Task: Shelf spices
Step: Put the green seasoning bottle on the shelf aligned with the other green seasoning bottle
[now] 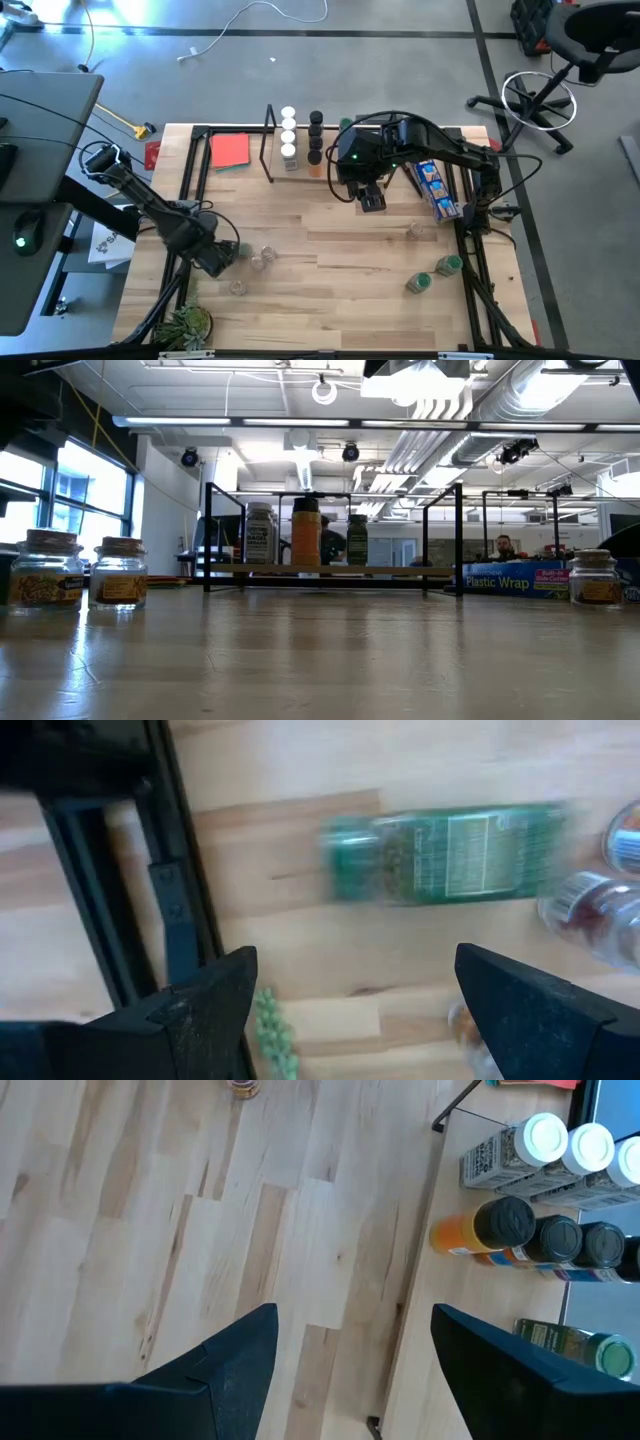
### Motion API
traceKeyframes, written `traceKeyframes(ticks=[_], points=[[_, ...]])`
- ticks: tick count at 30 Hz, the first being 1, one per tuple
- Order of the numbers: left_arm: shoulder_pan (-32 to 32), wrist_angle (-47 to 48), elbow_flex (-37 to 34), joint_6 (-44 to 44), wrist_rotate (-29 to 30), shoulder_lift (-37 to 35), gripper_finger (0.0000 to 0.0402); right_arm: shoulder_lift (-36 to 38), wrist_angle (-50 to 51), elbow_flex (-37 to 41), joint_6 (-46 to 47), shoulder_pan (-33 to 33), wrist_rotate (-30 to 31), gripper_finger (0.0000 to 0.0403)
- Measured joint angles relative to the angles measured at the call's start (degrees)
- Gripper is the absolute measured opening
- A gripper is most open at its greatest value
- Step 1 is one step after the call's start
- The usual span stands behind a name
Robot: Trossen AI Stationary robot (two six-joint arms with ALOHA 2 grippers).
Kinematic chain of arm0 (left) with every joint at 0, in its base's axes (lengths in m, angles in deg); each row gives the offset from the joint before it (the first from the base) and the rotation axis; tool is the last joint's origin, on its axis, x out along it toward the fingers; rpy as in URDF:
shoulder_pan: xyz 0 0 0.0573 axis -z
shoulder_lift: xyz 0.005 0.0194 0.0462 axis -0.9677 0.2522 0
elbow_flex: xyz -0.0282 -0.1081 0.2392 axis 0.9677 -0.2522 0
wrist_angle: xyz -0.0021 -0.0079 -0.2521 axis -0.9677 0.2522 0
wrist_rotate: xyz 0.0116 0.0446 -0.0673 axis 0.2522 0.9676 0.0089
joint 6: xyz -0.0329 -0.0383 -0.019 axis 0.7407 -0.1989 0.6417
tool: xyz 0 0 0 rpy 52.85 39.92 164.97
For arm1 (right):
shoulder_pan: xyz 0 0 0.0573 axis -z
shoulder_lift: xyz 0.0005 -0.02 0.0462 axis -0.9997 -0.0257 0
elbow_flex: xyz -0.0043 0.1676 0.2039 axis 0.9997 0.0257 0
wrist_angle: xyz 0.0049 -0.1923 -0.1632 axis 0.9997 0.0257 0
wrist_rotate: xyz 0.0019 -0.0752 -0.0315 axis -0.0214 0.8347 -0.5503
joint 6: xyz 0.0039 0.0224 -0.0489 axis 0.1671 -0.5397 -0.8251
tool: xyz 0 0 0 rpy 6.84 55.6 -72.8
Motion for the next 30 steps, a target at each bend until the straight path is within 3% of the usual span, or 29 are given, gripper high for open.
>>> traceKeyframes(ticks=[10,16,21,25,30], points=[[-0.58,-5.45,-1.45,-8.49,6.98,0.24,0.0335,-0.02,-0.27,0.00,-3.32,0.20,-0.38,0.0259],[-2.01,-8.63,-5.76,-11.70,9.05,0.13,0.0330,0.02,-10.15,7.29,-5.01,1.81,-7.63,0.0259],[-3.86,-21.36,-14.12,-15.40,8.92,0.17,0.0305,-0.12,-27.95,24.04,-4.55,1.55,-9.67,0.0259],[-6.36,-30.67,-20.11,-17.98,10.88,0.18,0.0274,-0.17,-49.07,37.38,-0.99,0.46,-7.88,0.0259],[-10.60,-36.76,-23.11,-23.74,11.57,-0.04,0.0237,-0.58,-66.40,45.06,8.31,0.42,-8.88,0.0259]])
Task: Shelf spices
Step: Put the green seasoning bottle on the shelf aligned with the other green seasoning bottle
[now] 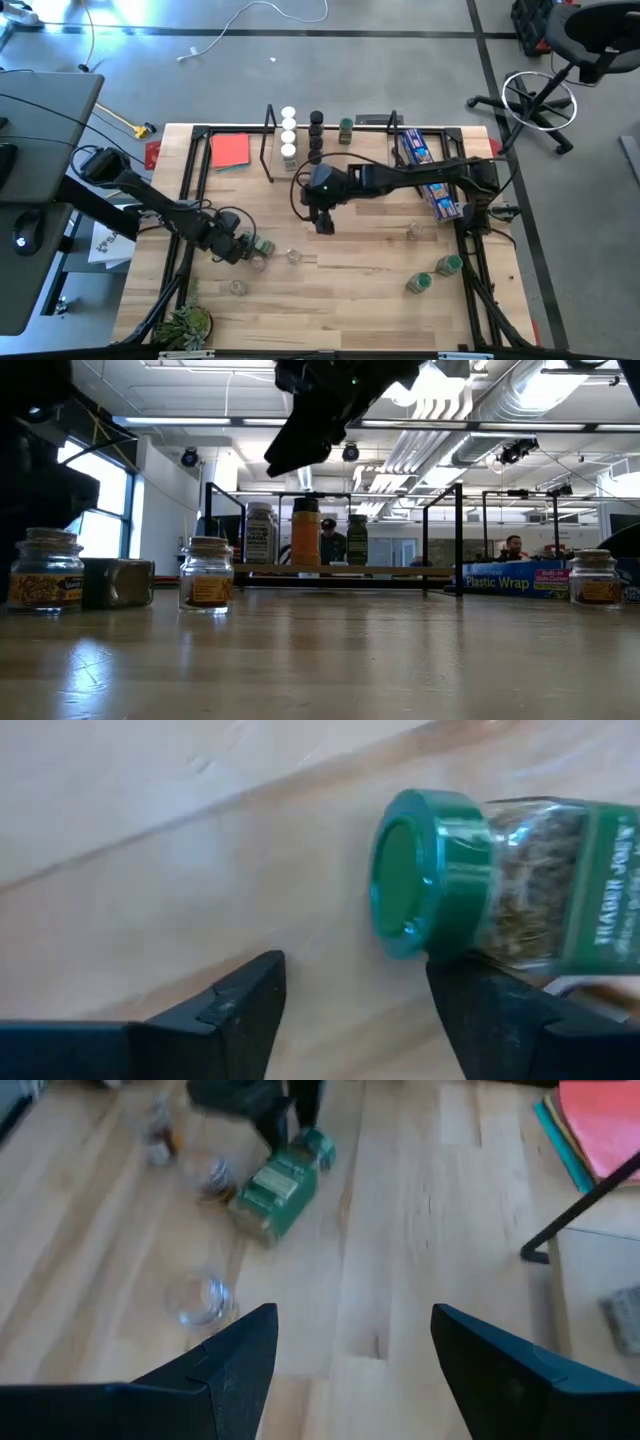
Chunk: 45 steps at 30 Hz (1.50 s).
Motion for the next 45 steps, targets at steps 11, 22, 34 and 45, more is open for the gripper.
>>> traceKeyframes(ticks=[11,22,34,45], points=[[-12.82,-17.95,-0.27,-22.99,7.96,2.25,0.0193,-1.81,0.40,1.04,2.75,0.76,-0.28,0.0259],[-23.82,-44.42,0.92,-45.09,0.43,9.77,0.0181,-2.00,-1.09,8.58,-0.38,0.75,-2.04,0.0259],[-21.78,-16.00,13.05,-54.07,-8.41,6.79,0.0172,-3.88,-26.37,21.80,-5.50,0.05,-7.72,0.0259],[-20.26,-22.08,8.35,-50.09,-13.16,8.04,0.0172,-12.43,-30.41,17.13,-6.83,-1.29,-8.31,0.0259]])
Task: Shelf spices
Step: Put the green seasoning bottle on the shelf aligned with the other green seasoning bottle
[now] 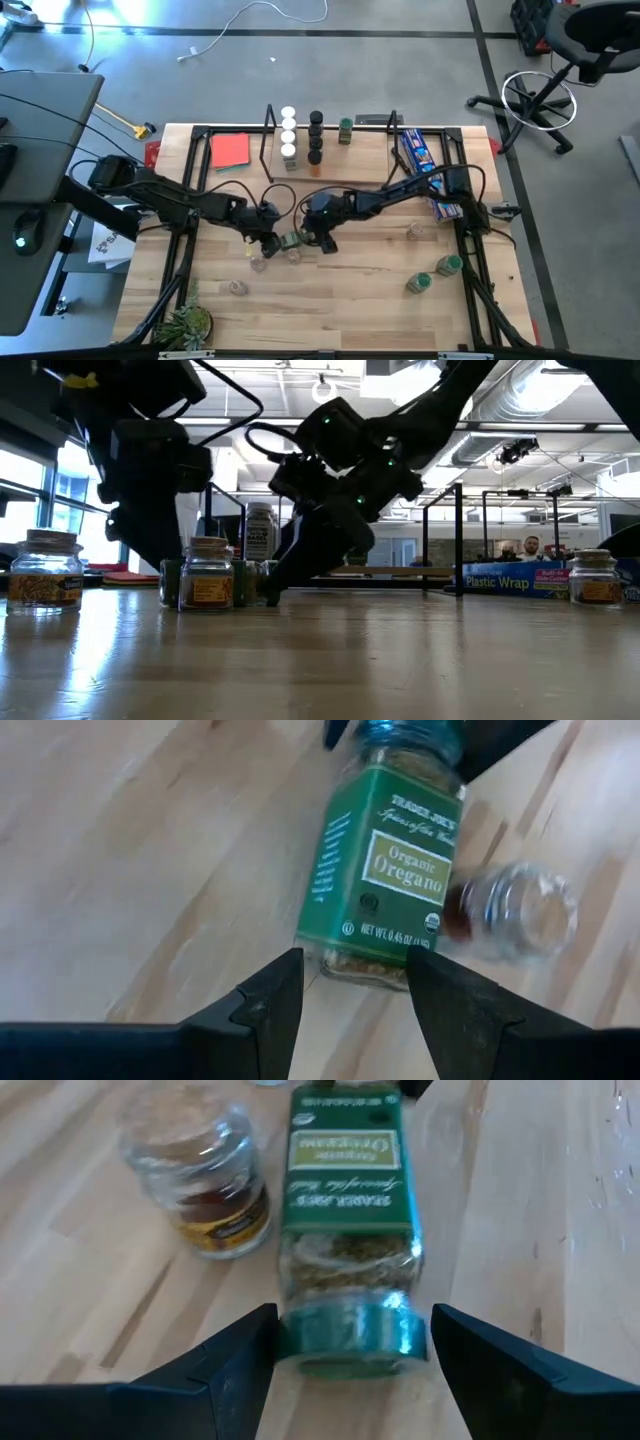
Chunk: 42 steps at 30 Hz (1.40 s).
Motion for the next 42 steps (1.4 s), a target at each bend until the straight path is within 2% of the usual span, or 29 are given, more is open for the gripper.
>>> traceKeyframes(ticks=[3,6,9,11,15,19,23,29,32,34,38,42], points=[[-0.19,-3.74,-0.43,-0.35,0.79,1.45,0.0172,-0.69,1.94,-1.23,0.85,0.04,-0.74,0.0244],[-0.20,-6.20,-0.41,-1.70,2.89,2.37,0.0172,-0.58,7.33,-2.71,2.48,0.15,-0.82,0.0192],[-0.22,-8.20,-0.33,-4.62,6.75,2.19,0.0172,1.17,17.55,-5.24,0.76,0.15,2.09,0.0186],[-0.22,-8.33,0.72,-7.66,9.40,1.54,0.0172,3.14,28.19,-8.01,-2.64,0.10,6.14,0.0186],[-0.22,-11.23,2.56,-17.16,12.75,1.02,0.0172,6.43,50.23,-15.02,-10.04,-1.01,18.93,0.0186],[-1.58,-20.57,2.70,-27.15,10.75,1.36,0.0177,7.86,60.45,-20.61,-19.60,-2.85,29.95,0.0186],[-5.09,-26.18,2.71,-28.54,6.85,2.67,0.0200,7.99,61.36,-21.45,-27.28,-5.45,36.76,0.0186],[-8.72,-30.78,2.73,-31.56,-0.89,7.11,0.0263,8.35,60.20,-22.39,-30.50,-9.00,38.15,0.0186],[-9.61,-36.74,2.69,-32.00,-7.58,10.94,0.0293,8.35,58.12,-22.45,-32.70,-10.58,40.52,0.0186],[-9.61,-41.24,2.69,-31.45,-9.72,13.73,0.0304,8.35,56.87,-22.45,-34.20,-11.52,42.49,0.0186],[-9.59,-46.31,2.70,-30.82,-12.33,17.14,0.0306,8.35,55.43,-22.45,-35.48,-12.41,44.55,0.0186],[-9.59,-46.01,2.71,-30.46,-12.59,17.31,0.0274,8.35,55.56,-22.45,-36.20,-12.74,45.90,0.0186]])
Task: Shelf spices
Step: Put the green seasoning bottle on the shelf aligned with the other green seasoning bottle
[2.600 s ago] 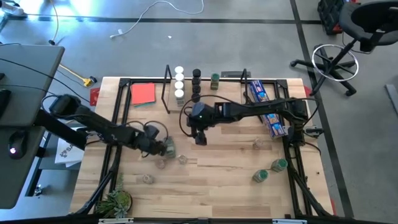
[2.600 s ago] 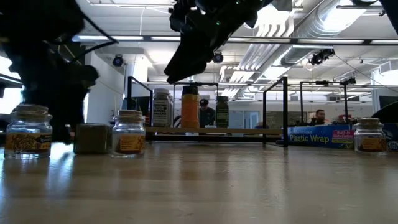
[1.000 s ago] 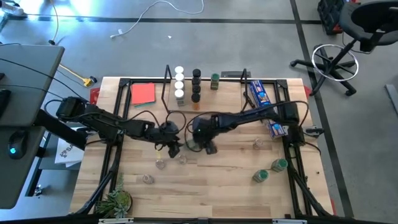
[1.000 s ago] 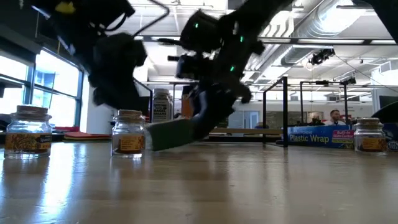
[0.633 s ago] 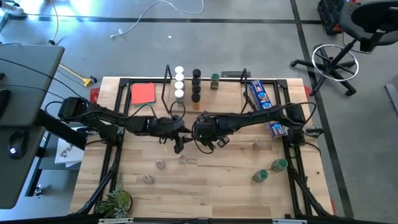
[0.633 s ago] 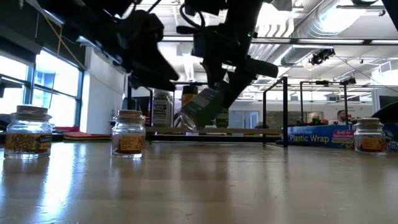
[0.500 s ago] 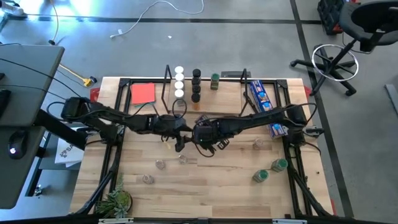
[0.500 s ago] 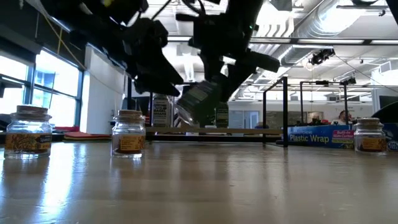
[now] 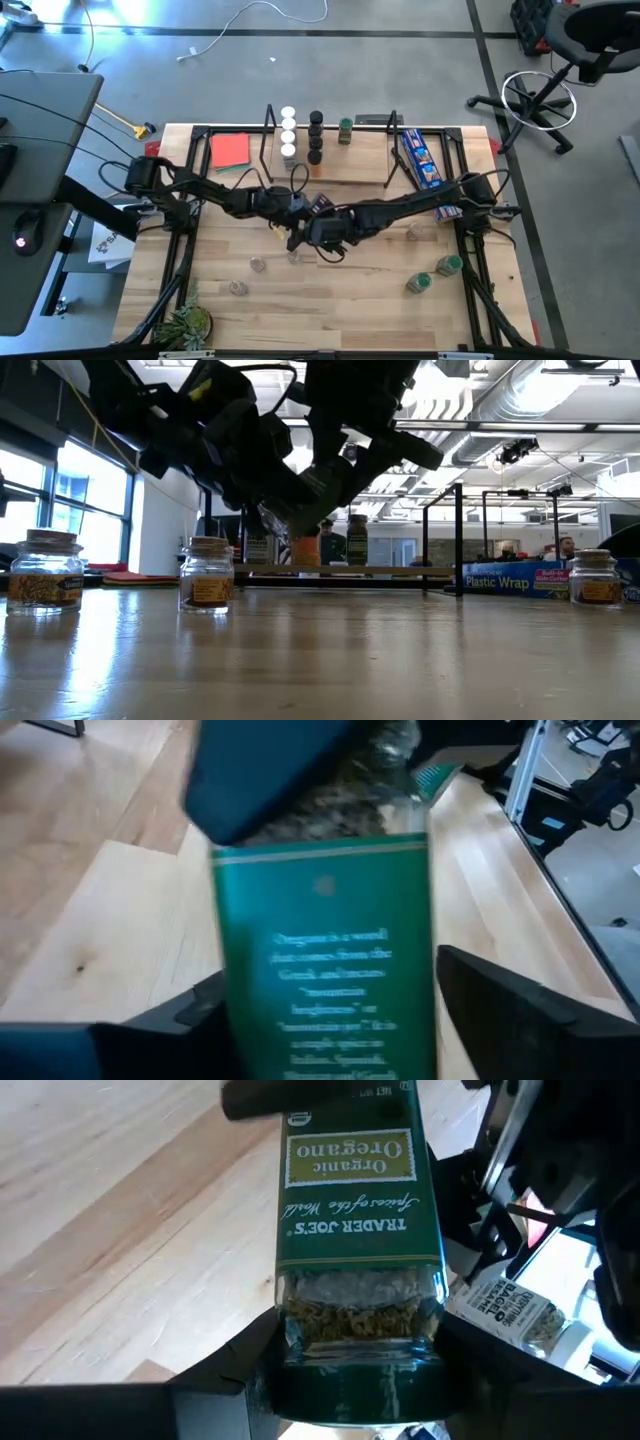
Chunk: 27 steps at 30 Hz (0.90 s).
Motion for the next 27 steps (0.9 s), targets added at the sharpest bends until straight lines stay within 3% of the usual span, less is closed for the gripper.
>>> traceKeyframes(ticks=[5,9,11,15,18,23,27], points=[[-0.11,0.41,-0.02,0.59,-1.62,-0.33,0.0189,0.02,-0.22,-0.07,2.32,-0.11,-0.19,0.0186],[-0.11,0.12,-0.02,0.36,-1.04,-0.33,0.0189,0.19,2.11,-0.12,5.90,0.02,0.08,0.0188],[-0.04,-0.40,0.09,-0.06,0.84,-0.34,0.0189,1.13,4.28,-0.13,11.39,0.46,0.38,0.0217],[0.25,0.27,-0.09,-1.07,2.71,-0.38,0.0189,6.94,13.50,0.84,27.38,5.34,-9.46,0.0278],[0.52,-0.84,-0.09,-2.33,5.58,-0.38,0.0189,14.65,12.31,10.16,35.43,9.94,-16.22,0.0289],[1.07,-5.22,-0.09,-3.76,8.59,-0.38,0.0189,32.58,-12.81,35.82,44.10,13.01,-24.03,0.0293],[1.57,-12.04,-0.09,-4.70,9.92,-0.38,0.0189,43.41,-43.36,53.15,55.76,12.26,-24.99,0.0294]])
